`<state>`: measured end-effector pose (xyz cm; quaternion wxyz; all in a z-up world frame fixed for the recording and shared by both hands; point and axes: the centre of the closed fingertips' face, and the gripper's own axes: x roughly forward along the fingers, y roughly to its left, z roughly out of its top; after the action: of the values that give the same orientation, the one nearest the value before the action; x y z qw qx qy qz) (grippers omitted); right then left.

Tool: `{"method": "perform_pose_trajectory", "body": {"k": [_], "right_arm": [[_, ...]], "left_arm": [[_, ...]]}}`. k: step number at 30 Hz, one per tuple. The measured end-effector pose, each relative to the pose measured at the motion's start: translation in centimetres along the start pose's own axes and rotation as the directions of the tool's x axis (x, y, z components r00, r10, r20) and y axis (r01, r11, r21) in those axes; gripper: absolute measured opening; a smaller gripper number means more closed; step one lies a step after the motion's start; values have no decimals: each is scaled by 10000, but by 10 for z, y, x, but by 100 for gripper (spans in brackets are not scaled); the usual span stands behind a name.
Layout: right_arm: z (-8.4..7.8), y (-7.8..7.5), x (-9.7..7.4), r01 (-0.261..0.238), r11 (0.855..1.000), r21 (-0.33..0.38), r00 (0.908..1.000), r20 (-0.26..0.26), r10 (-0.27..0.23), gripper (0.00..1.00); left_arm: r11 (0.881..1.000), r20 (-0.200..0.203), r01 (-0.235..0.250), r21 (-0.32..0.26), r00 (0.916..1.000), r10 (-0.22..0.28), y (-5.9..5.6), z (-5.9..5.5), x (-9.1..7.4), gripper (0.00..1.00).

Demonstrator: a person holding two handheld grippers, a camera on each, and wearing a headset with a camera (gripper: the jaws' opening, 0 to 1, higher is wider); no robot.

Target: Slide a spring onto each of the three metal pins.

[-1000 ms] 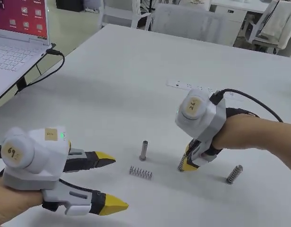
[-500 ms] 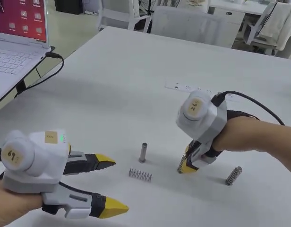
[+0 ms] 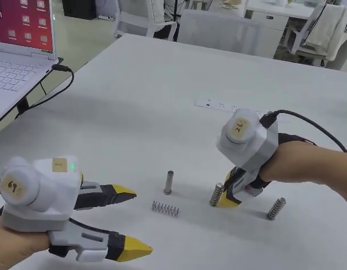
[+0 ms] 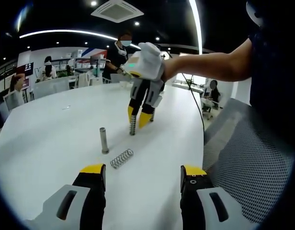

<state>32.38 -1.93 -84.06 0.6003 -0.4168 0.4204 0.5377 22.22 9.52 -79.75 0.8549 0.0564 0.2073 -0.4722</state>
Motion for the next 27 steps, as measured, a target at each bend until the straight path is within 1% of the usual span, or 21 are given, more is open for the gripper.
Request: {"method": "perform_pose_trajectory", "body": {"k": [5, 10, 15, 22, 27], "right_arm": [[-6, 2, -2, 19, 9999, 99, 10000, -12, -19, 17], [-11, 8, -3, 19, 9999, 150, 10000, -23, -18, 17], [-12, 15, -4, 20, 9999, 138, 10000, 32, -20, 17], [-11, 29, -6, -75, 9999, 109, 9999, 152, 73, 17], [-6, 41, -5, -163, 9999, -15, 9996, 249, 163, 17]], "left_arm": [[10000, 9, -17, -1, 10000, 17, 0, 0, 0, 58], [10000, 14, -21, -18, 10000, 21, 0, 0, 1, 58], [10000, 14, -42, -8, 10000, 42, 1, 0, 1, 58], [10000, 8, -76, 24, 10000, 76, 0, 0, 0, 58], [10000, 14, -96, 29, 10000, 96, 0, 1, -1, 58]]}}
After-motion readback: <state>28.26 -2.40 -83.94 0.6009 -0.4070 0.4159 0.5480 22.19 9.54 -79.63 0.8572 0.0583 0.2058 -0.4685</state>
